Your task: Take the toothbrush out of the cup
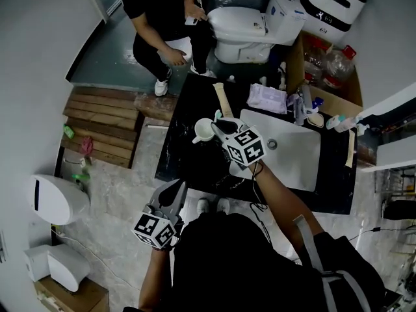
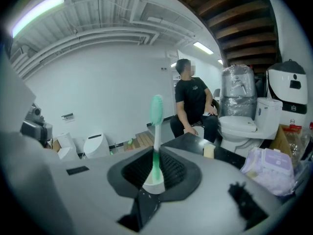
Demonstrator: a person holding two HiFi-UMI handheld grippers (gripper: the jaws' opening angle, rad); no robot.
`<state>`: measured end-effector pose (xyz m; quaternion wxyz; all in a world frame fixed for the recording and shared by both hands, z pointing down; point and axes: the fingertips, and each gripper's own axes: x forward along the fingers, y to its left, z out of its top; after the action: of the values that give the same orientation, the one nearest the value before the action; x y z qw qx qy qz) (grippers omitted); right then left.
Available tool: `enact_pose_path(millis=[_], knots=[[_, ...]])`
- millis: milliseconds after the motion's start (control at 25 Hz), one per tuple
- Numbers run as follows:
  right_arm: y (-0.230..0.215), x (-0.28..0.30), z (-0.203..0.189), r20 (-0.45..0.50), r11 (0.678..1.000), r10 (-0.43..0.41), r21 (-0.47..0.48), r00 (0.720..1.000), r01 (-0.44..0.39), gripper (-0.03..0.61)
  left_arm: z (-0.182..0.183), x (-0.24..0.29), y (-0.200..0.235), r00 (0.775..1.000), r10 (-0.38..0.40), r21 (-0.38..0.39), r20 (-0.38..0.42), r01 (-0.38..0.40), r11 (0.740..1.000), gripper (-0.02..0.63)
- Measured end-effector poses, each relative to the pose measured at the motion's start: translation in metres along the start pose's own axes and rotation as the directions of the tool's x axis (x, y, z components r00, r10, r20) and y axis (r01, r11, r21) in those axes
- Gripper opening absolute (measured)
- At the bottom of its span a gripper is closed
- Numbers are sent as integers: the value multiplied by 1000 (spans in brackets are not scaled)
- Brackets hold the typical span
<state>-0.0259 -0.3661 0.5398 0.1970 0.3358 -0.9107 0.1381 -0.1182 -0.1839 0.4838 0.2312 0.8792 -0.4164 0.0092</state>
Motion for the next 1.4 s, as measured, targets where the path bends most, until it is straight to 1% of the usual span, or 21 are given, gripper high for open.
enact_pose_path(millis=[280,480,680,840,1400], knots=[[10,-22,17,54,1000,-10,-21,999,11,48,2,-3,-10,1000,-20,9,18,20,1000,17],[9,-42,22,87,1000,-30,5,996,30,48,3,-5,-17,999,-37,7,27,37,999,17],[15,-63,30,118,999,-41,-6,992,42,48,9,-8,-19,998,-49,1,48,49,999,17],[22,-75,27,120,999,-39,-14,992,41,48,6,-11,-20,998,-49,-11,46,50,999,17],[50,-104,13,124,1000,-13,-7,992,14,48,4,-9,-28,996,-86,1,32,86,996,17]])
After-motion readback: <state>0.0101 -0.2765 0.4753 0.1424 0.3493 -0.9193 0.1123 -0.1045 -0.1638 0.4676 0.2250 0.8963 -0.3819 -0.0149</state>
